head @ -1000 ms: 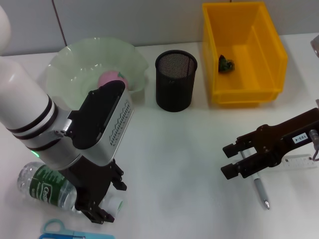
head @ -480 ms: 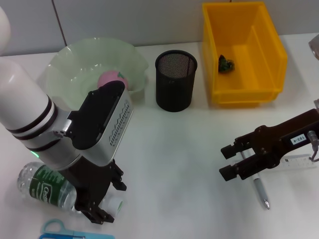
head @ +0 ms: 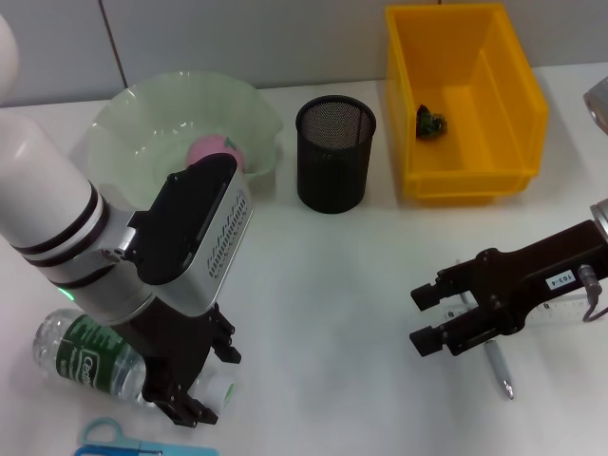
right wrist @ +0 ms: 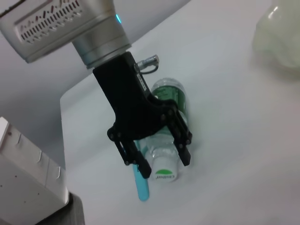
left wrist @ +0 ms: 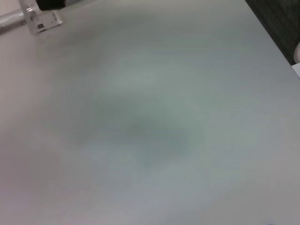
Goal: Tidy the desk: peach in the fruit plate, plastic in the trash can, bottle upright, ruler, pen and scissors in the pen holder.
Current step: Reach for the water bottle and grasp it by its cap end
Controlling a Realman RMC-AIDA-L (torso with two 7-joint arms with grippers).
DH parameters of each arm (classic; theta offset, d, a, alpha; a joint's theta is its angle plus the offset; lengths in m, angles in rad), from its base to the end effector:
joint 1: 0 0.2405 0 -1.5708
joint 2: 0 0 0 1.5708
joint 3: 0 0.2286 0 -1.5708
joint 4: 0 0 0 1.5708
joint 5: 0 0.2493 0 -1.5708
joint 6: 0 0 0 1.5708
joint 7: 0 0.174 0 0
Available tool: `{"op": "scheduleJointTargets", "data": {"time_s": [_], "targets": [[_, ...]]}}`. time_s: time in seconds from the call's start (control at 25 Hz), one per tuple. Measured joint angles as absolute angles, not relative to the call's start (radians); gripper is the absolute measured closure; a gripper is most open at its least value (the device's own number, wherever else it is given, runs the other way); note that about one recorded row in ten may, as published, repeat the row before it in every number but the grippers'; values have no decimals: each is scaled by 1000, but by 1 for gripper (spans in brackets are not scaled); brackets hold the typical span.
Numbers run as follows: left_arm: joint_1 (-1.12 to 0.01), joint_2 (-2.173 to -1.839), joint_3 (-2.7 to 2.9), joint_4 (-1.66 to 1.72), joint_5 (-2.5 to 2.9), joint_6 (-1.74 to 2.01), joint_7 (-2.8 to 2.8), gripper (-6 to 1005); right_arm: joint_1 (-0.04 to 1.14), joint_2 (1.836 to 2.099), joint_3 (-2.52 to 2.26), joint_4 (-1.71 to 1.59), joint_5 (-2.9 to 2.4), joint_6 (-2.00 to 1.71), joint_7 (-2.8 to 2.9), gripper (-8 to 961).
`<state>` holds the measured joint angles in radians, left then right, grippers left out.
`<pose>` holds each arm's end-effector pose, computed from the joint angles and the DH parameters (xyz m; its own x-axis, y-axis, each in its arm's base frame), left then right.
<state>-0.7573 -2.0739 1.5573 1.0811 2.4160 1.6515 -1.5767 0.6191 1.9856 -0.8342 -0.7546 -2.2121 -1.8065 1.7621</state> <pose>-0.1475 0.3433 -0.0774 0.8563 -0.3592 -0.3710 -0.2625 -0.9215 0.2863 0.2351 0.3423 0.0098 0.8244 -0.5453 -0.1516 -0.5291 -0.8377 0.1353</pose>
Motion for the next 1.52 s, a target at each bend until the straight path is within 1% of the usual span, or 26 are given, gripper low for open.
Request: {"op": "scheduleJointTargets", "data": {"time_s": [0.24,1.24,1.52], "targets": [[-757,-2074,1555,1068,2426,1648,-1574,316,604,1995,-804,-761,-2211,-1805,1725,152],[-762,-2072,1557,1069,2431,1648,-1572,319,606,1996,-802,-761,-2210,-1806,1726,153],[-760,-2072,1559,1069,2434,1649,-1570,369,610,1995,-799,-761,-2210,-1806,1726,153]]}}
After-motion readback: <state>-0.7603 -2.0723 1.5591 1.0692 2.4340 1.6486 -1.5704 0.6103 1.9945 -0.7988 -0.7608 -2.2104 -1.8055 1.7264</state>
